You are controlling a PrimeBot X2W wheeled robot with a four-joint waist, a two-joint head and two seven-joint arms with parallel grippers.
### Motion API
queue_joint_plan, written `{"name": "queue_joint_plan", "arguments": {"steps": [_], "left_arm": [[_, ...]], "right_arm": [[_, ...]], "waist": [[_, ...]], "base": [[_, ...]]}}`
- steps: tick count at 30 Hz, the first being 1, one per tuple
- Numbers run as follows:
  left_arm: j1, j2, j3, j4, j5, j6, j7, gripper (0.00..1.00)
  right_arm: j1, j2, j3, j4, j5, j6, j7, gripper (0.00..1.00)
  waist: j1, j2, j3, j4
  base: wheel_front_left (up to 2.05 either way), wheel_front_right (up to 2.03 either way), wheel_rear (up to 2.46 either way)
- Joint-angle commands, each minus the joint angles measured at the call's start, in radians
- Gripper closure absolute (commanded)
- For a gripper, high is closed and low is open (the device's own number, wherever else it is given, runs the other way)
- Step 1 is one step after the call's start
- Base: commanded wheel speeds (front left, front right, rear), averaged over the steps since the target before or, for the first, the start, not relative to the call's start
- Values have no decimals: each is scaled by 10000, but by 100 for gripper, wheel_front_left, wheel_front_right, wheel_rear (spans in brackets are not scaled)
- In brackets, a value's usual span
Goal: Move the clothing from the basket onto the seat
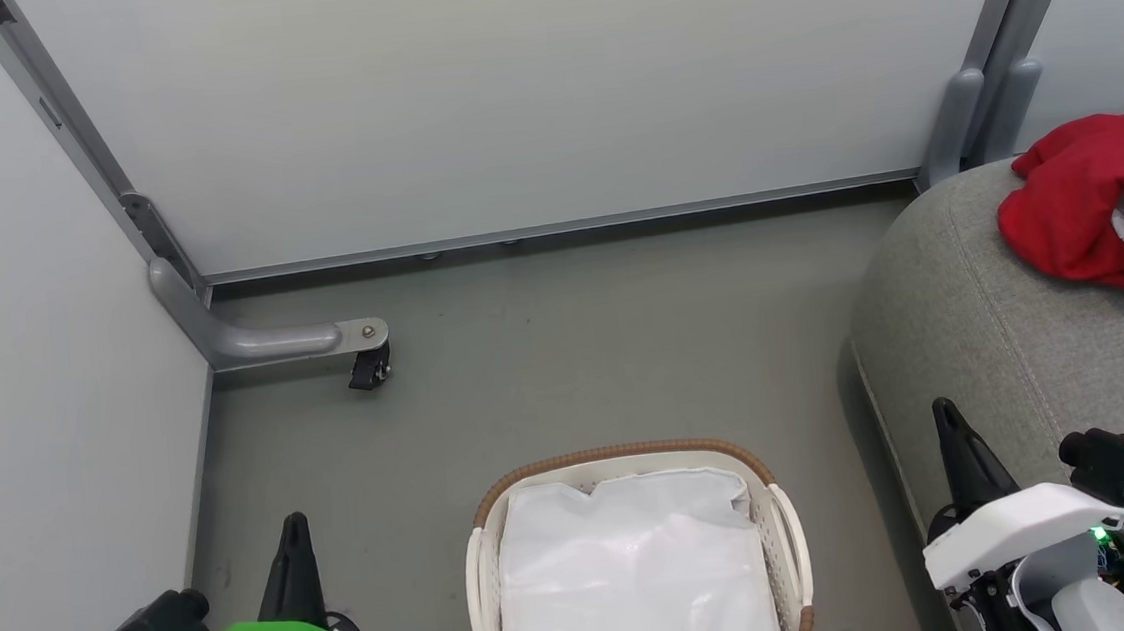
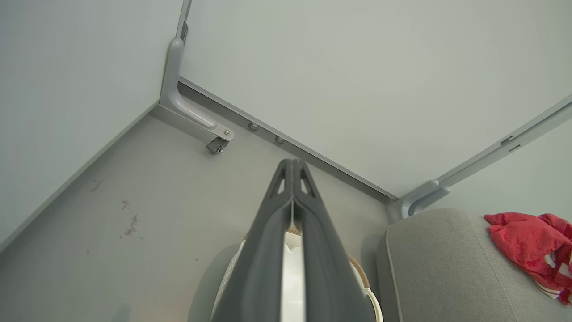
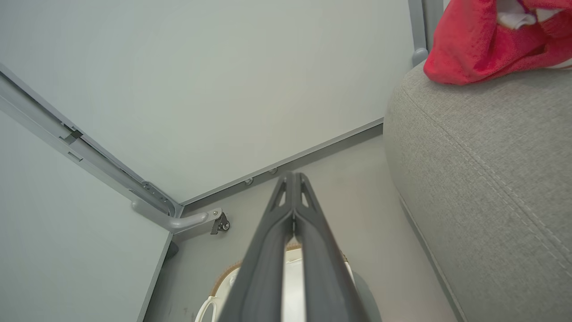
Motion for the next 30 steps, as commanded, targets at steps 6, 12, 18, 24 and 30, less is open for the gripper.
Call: {"name": "queue_joint_plan", "arguments": {"steps": [6,12,18,24,30], "left_arm": [[-282,25,260,-279,-1016,-72,301,100],[-330,27,428,-375,-1745,-89,532,100],[-366,29,581,-456,-2424,-103,752,100],[-411,31,731,-537,-3068,-120,956,100],[-452,33,866,-616,-3668,-135,1147,100]], "right_arm": [[-84,-60,-124,-283,1182,-3,289,100],[-73,-68,-195,-364,2044,-3,519,100],[-63,-75,-262,-439,2855,-4,739,100],[-53,-81,-328,-508,3611,-4,942,100],[-43,-87,-389,-571,4325,-5,1128,100]], "waist": [[1,0,-11,-10],[1,0,-20,-19],[1,0,-30,-29],[1,0,-40,-38],[1,0,-50,-48]], "base": [[0,0,0],[0,0,0],[0,0,0],[0,0,0],[0,0,0]]}}
